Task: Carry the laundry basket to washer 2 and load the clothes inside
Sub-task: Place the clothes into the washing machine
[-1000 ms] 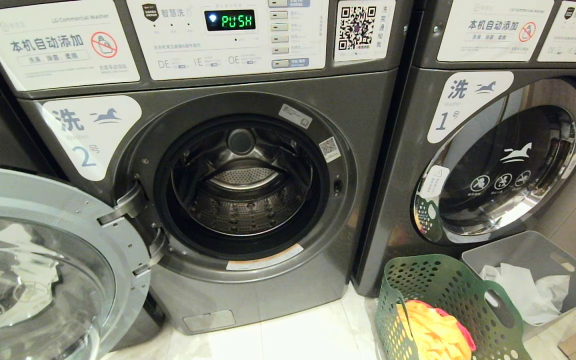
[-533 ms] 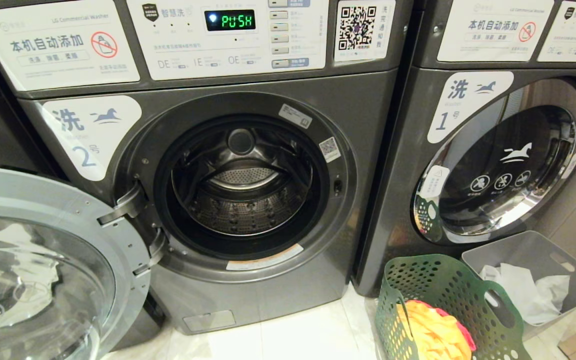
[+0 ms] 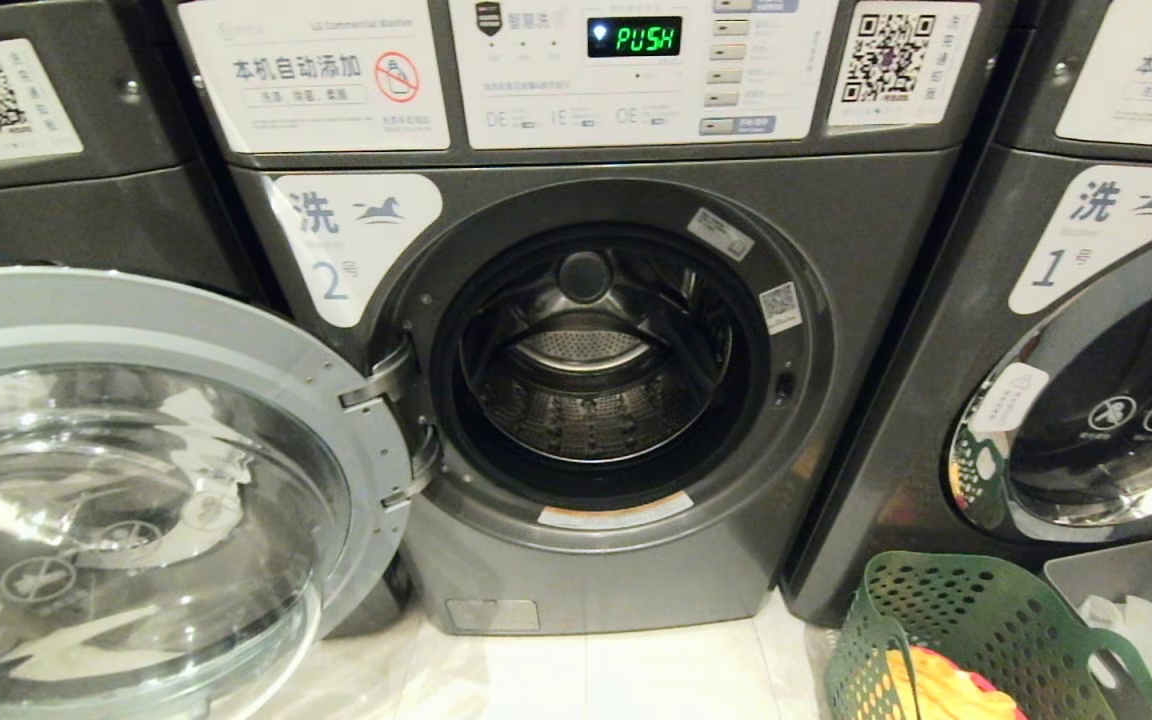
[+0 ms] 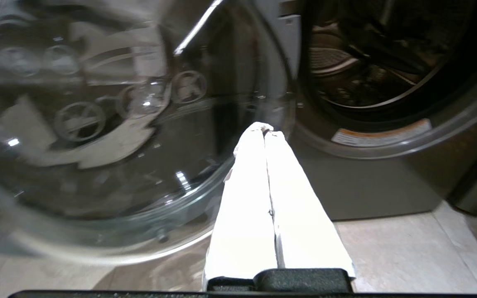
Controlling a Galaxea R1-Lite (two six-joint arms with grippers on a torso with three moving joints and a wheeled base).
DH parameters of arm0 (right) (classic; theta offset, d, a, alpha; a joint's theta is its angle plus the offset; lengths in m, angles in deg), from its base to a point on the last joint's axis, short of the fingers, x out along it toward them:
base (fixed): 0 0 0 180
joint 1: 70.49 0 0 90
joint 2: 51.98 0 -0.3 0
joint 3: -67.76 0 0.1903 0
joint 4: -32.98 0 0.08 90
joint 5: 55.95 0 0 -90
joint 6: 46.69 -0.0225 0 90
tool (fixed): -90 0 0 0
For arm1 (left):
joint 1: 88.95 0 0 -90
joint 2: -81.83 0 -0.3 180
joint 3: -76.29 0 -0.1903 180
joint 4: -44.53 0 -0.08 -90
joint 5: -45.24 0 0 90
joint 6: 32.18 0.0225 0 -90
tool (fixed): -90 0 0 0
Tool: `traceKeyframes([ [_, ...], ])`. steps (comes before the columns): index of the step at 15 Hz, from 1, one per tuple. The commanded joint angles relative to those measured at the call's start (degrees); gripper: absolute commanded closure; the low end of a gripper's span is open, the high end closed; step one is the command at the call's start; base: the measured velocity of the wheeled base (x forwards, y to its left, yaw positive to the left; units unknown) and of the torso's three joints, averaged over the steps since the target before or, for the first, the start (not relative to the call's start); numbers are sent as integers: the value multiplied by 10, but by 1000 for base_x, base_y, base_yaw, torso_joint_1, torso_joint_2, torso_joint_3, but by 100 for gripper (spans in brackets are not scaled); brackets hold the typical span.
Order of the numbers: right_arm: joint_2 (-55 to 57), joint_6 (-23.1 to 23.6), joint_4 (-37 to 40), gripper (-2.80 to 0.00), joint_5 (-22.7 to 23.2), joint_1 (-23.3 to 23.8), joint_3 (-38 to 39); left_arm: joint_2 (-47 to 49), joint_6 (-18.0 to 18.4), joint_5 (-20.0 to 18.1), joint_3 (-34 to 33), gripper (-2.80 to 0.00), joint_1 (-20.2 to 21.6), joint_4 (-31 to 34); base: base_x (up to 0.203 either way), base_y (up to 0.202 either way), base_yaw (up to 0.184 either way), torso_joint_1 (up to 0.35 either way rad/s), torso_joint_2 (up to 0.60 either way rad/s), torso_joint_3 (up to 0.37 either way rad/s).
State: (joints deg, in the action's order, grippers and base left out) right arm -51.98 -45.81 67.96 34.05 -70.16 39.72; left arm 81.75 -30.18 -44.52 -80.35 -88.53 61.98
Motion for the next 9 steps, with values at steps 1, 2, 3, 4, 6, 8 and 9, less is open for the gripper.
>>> traceKeyframes([
  [1,0,-1,1,0,0,0,0,1,0,0,-23,0,-1,-1,3,-8,100,-1,1,2],
  [2,1,-3,1,0,-1,0,0,1,0,0,-23,0,-1,-1,0,0,0,0,0,0],
  [3,0,-3,1,0,-1,0,0,1,-1,0,-23,0,0,-1,0,0,0,0,0,0],
  [4,0,-4,1,0,-1,0,0,1,-1,1,-23,0,-1,-1,0,0,0,0,0,0],
  [6,0,-6,1,0,-2,0,0,1,-1,0,-23,0,-1,-1,0,0,0,0,0,0],
  [8,0,-6,1,0,-3,0,0,2,2,0,-23,0,0,-1,0,0,0,0,0,0],
  [9,0,-6,1,0,-3,0,0,2,7,-1,-23,0,-1,-1,0,0,0,2,5,-87],
])
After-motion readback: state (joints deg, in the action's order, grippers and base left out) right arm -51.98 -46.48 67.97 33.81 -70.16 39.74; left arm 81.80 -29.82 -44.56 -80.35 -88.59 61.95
